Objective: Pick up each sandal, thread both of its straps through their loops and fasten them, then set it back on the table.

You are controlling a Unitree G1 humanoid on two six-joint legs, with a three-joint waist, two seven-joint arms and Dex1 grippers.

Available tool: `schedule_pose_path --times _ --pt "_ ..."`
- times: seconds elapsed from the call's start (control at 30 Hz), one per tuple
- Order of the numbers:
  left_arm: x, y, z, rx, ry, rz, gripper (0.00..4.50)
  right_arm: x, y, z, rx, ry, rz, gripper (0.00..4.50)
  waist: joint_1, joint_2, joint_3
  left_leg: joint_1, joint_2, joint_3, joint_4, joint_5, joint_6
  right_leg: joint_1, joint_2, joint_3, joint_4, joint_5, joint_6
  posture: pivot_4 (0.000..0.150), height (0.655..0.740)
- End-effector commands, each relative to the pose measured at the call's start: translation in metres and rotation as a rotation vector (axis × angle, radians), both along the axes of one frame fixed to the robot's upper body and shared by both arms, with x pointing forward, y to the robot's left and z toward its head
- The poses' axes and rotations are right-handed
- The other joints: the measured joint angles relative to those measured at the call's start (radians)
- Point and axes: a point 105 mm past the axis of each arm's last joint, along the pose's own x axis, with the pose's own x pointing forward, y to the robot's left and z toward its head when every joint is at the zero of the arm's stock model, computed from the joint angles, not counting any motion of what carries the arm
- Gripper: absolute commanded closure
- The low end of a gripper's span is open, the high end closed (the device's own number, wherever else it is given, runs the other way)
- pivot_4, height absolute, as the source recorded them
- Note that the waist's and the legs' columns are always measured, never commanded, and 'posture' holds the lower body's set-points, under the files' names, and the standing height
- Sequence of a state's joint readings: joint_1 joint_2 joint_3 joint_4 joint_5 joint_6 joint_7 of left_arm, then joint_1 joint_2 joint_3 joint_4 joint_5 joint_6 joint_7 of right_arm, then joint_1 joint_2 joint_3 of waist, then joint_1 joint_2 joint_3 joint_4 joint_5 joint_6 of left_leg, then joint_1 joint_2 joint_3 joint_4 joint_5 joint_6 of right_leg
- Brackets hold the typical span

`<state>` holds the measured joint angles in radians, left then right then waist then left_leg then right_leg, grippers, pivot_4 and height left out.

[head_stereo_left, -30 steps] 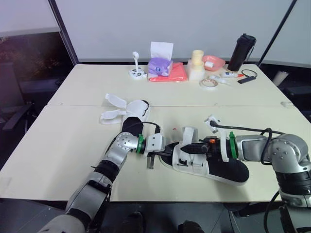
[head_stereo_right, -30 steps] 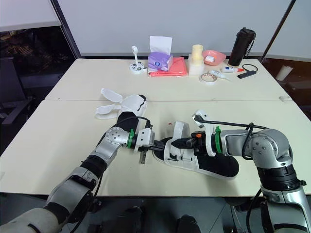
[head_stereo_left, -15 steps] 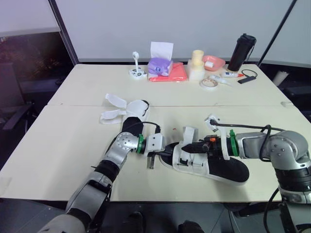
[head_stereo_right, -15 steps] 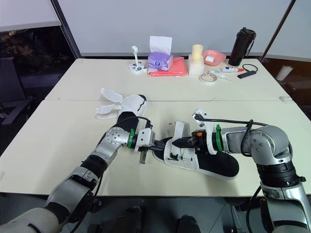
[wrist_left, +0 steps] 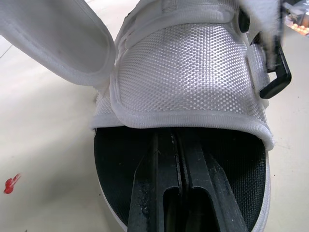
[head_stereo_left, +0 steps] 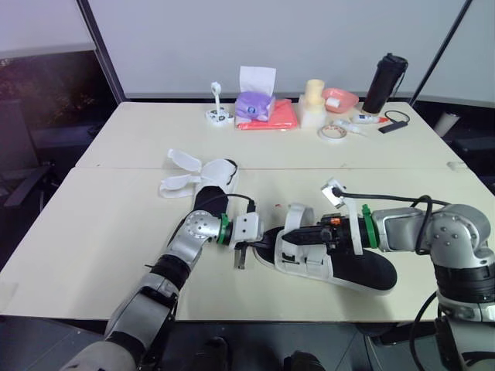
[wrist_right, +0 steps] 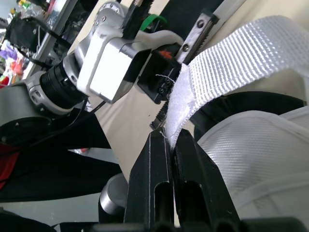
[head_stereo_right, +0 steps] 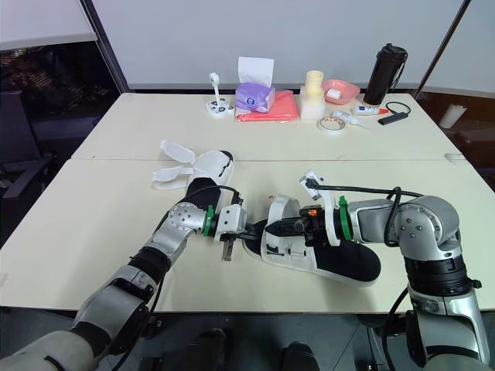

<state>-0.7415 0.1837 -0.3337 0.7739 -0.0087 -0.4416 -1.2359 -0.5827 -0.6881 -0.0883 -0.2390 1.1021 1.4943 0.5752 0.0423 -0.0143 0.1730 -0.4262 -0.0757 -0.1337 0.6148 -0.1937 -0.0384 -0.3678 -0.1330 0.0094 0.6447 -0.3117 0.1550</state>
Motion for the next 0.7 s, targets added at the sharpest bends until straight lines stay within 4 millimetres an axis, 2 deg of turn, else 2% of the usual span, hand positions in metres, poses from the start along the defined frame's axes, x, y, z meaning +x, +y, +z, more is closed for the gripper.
schedule_pose_path --times 0.03,0.17,0.47,0.7 --pt "-0.013 -0.001 -0.033 0.123 0.069 -0.028 4.50 -0.002 0.000 0.008 0.016 -0.041 0.004 4.43 0.000 0.000 0.000 0.000 0.000 0.000 0.000 0.000 0.000 0.000 0.000 0.000 0.000 0.000 0.000 0.150 0.7400" --pt "-0.013 -0.001 -0.033 0.123 0.070 -0.030 4.50 0.001 -0.003 0.007 0.007 -0.047 -0.012 4.43 0.000 0.000 0.000 0.000 0.000 0.000 0.000 0.000 0.000 0.000 0.000 0.000 0.000 0.000 0.000 0.150 0.7400" --pt "-0.013 -0.002 -0.033 0.124 0.067 -0.032 4.50 0.012 -0.005 0.020 0.035 -0.078 -0.038 4.43 0.000 0.000 0.000 0.000 0.000 0.000 0.000 0.000 0.000 0.000 0.000 0.000 0.000 0.000 0.000 0.150 0.7400" --pt "-0.012 -0.002 -0.033 0.123 0.067 -0.030 4.50 0.005 -0.004 0.011 0.029 -0.046 -0.025 4.43 0.000 0.000 0.000 0.000 0.000 0.000 0.000 0.000 0.000 0.000 0.000 0.000 -0.001 0.000 0.000 0.150 0.7400"
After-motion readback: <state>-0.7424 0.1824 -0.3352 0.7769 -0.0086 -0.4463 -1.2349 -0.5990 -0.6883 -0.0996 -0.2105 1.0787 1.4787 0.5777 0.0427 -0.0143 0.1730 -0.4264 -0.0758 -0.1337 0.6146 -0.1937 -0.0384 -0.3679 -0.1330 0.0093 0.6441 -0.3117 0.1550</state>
